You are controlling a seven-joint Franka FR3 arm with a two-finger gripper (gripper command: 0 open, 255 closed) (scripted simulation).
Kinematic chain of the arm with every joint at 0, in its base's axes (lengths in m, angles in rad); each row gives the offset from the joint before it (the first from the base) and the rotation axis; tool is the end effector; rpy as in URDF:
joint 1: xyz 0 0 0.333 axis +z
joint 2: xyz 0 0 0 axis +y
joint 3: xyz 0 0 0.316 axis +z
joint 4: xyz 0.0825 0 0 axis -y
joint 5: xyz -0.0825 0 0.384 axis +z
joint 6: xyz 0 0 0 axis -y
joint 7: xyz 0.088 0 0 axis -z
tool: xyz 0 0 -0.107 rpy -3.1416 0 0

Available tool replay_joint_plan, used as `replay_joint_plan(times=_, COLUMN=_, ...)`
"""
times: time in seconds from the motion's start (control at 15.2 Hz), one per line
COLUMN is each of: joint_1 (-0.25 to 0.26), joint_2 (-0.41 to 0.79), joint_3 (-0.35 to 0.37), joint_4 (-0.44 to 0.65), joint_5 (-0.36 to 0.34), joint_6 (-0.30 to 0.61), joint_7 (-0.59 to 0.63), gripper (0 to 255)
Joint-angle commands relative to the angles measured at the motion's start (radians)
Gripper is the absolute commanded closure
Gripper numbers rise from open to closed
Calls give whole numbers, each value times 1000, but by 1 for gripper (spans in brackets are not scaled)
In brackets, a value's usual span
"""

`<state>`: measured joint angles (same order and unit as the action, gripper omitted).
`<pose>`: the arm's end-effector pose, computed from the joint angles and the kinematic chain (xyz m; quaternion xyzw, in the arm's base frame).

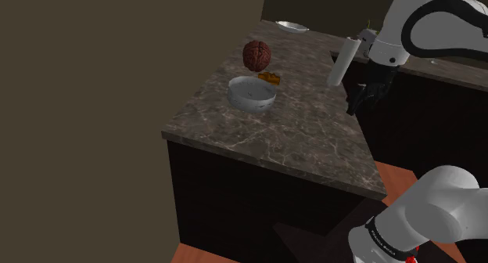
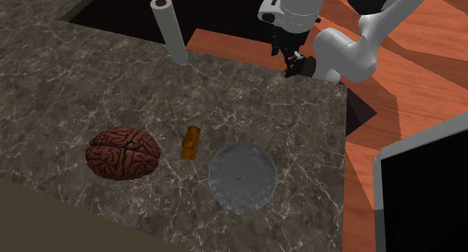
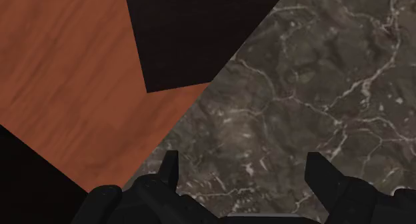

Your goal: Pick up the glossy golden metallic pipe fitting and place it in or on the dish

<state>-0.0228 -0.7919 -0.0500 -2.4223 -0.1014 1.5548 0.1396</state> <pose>0.2995 -0.0365 0.5597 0.9940 -0.0967 -0.0367 0.0344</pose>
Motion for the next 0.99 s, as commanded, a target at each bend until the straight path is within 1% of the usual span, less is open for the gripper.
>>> replay_joint_plan(times=0.0, joint_1=0, joint_2=0, joint_3=0, joint_4=0, joint_5=0, joint_6=0, joint_7=0, gripper=0)
replay_joint_plan(times=0.46, joint_1=56, joint_2=269, joint_3=-65, joint_4=168, joint_5=-21, joint_6=128, joint_7=-192, gripper=0)
replay_joint_plan(times=0.92, joint_1=107, joint_2=531, joint_3=-101, joint_4=387, joint_5=3, joint_6=195, joint_7=-385, gripper=0)
